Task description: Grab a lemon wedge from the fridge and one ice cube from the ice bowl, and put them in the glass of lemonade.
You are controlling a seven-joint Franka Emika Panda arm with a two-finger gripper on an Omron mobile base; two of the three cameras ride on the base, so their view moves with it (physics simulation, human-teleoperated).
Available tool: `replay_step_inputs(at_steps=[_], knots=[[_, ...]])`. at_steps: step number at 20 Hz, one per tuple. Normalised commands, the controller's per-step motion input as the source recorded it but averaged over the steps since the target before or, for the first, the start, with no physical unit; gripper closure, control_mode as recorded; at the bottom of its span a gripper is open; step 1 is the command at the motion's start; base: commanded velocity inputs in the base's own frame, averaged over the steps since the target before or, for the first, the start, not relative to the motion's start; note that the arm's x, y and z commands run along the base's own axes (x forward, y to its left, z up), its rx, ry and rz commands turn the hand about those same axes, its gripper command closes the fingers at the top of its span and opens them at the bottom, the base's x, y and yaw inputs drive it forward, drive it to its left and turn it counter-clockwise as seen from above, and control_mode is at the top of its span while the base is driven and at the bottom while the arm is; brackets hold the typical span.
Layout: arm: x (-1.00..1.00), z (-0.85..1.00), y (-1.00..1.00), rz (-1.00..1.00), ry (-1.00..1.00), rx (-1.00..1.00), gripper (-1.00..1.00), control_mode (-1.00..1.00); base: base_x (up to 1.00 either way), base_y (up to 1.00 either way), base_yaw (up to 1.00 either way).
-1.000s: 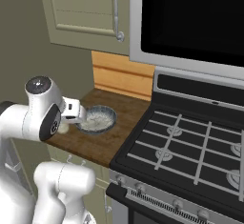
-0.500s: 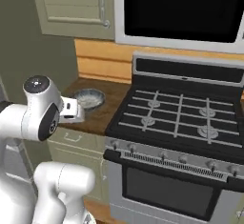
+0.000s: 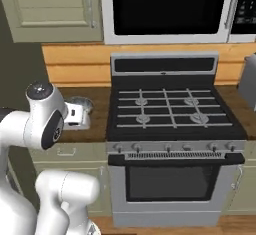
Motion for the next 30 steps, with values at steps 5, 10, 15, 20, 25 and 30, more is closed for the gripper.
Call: replay_step_inputs(at_steps=[5,10,15,20,25,30], knots=[[0.00,0.00,0.00,0.00,0.00,0.00,-1.00,1.00,-0.99,0.51,0.12],[0.00,0.00,0.00,0.00,0.00,0.00,-1.00,1.00,-0.97,-0.01,0.13],[0.00,0.00,0.00,0.00,0.00,0.00,-1.00,1.00,-0.20,0.52,0.06],[0.00,0.00,0.00,0.00,0.00,0.00,-1.00,1.00,0.02,0.97,-0.01],[0.00,0.00,0.00,0.00,0.00,0.00,-1.00,1.00,0.07,0.96,-0.08],[0.00,0.00,0.00,0.00,0.00,0.00,-1.00,1.00,0.21,0.83,0.10]])
